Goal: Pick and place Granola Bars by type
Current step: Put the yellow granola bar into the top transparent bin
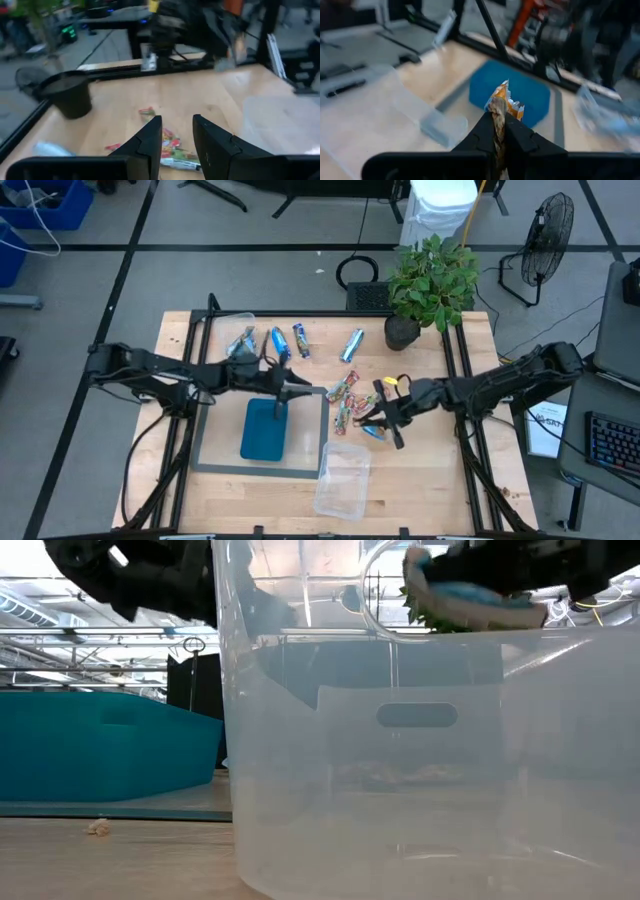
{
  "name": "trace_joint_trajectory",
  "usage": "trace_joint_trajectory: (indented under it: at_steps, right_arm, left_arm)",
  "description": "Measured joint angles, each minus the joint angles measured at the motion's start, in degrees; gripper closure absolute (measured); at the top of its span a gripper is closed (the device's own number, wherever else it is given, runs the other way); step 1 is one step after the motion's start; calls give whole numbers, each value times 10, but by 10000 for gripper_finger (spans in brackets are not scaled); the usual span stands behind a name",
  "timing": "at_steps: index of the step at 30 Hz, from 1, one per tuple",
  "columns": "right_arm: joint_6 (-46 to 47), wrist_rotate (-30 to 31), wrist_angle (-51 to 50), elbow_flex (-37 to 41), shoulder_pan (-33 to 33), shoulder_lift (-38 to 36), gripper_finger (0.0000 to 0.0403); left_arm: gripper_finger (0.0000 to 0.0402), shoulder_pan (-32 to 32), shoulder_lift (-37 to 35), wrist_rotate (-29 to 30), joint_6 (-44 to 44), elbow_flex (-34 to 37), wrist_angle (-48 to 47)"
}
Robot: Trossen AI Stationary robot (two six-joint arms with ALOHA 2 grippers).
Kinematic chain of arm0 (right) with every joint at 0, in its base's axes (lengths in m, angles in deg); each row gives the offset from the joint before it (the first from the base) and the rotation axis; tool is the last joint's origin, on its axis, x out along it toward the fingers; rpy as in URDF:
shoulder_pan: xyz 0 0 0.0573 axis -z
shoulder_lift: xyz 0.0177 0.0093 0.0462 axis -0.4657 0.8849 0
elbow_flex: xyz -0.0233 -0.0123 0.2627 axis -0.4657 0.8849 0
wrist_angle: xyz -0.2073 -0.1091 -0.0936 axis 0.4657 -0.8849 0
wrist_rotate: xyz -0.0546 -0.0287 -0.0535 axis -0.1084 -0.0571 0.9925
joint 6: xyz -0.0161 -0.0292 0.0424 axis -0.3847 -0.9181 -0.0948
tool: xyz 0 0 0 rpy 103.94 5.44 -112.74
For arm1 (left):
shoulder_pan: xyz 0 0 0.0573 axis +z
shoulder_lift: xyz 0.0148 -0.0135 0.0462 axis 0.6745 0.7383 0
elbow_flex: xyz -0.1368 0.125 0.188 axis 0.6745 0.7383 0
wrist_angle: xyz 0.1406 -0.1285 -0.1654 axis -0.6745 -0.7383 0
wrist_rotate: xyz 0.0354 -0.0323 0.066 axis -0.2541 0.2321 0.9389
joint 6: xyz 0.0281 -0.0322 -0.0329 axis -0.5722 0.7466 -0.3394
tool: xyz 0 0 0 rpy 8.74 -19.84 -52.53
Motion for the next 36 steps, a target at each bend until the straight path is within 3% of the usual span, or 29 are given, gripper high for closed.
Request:
trace_joint_trajectory:
  at_steps: [7, 12, 23, 30, 36]
  right_arm:
    - [1, -130, 60, 0, 36, 0, 393]
    - [2, -148, 66, 0, 45, 0, 392]
    - [4, -148, 58, 0, 50, 0, 393]
    - [8, -147, 80, 23, 50, 0, 393]
    - [18, -146, 107, 38, 64, 0, 393]
  left_arm:
    - [289, -11, 107, -92, -25, 0, 211]
    - [289, -24, 178, -110, 7, -22, 317]
    - [288, -56, 288, -110, 10, -158, 310]
    - [288, -55, 295, -109, 3, -206, 226]
    - [288, -62, 295, -116, -10, -208, 222]
